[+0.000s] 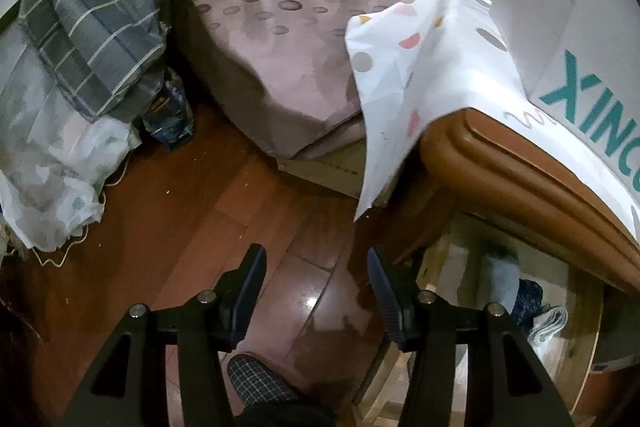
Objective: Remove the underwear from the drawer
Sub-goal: 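Lower the right gripper into the drawer and grasp the light blue rolled sock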
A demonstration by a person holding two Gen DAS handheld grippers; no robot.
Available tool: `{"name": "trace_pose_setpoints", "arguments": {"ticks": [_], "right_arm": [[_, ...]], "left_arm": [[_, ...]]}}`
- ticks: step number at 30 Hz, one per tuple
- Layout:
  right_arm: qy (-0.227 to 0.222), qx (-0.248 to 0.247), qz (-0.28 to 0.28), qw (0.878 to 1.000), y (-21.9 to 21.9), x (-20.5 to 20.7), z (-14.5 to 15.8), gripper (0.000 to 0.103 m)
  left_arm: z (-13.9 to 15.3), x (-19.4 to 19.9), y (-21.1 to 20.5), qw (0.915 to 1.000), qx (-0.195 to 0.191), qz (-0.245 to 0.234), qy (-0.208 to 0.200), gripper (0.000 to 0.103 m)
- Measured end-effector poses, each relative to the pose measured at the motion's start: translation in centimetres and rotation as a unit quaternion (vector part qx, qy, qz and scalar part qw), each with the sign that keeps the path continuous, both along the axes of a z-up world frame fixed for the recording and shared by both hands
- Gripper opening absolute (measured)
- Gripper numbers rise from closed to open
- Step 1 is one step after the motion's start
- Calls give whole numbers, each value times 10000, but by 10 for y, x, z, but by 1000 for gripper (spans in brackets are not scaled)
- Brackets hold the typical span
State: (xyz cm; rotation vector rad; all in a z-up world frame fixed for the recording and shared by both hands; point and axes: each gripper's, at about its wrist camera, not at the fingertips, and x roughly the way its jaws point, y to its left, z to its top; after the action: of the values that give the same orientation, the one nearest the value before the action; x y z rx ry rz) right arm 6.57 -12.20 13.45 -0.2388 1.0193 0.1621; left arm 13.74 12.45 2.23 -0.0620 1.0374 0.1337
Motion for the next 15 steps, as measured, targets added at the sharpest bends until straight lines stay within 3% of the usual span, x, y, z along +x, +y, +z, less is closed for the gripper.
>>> {"name": "trace_pose_setpoints", "arguments": {"ticks": [9,15], "right_arm": [[856,-417,490,9942,-6,-8,-125,82],[1229,-503,813,9878,-8,7,-172,82]], "left_arm": [[-5,1,20,9987,-287,387,167,54],[-5,1,16,9990,-232,327,178,54]]}}
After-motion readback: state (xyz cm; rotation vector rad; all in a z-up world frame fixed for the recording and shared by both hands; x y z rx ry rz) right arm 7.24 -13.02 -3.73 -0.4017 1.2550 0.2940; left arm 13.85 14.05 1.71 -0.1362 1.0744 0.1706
